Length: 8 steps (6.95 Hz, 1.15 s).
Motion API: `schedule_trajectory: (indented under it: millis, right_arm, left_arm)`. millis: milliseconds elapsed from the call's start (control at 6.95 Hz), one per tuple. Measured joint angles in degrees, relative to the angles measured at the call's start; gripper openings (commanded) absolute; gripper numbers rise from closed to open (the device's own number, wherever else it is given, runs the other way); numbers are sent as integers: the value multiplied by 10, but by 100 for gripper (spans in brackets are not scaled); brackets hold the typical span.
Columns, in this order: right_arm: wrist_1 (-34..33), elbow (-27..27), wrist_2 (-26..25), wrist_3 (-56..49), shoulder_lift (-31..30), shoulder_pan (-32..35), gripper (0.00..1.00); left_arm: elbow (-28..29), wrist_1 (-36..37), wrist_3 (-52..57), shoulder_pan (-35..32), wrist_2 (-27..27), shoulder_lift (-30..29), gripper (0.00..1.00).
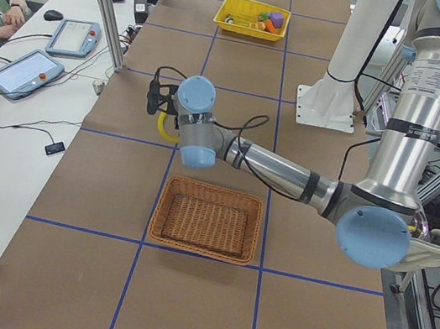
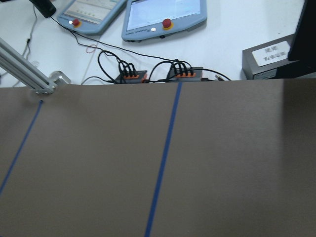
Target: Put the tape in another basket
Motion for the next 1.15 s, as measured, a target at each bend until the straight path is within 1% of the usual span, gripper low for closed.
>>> schedule_trajectory:
  millis: [288, 432, 576, 720, 864, 1152]
  right_arm:
    - [-125, 11, -5, -132, -20, 9, 100]
    - [-200, 26, -5, -170, -23, 8, 100]
    - [-261, 44, -5, -197, -24, 5, 100]
    - [-303, 61, -4, -213, -25, 4, 100]
    - [-330, 72, -4, -219, -27, 3, 100]
    - [-353, 83, -4, -222, -32, 2, 100]
  left_arm:
    - [-1, 43, 117, 15, 47, 57, 0]
    - [-2, 66, 146, 47, 85, 78, 0]
    - [-2, 88, 159, 84, 117, 91, 0]
    - [-1, 106, 165, 113, 136, 100, 0]
    - [1, 114, 166, 132, 147, 110, 99]
    - [4, 118, 167, 156, 160, 122, 98]
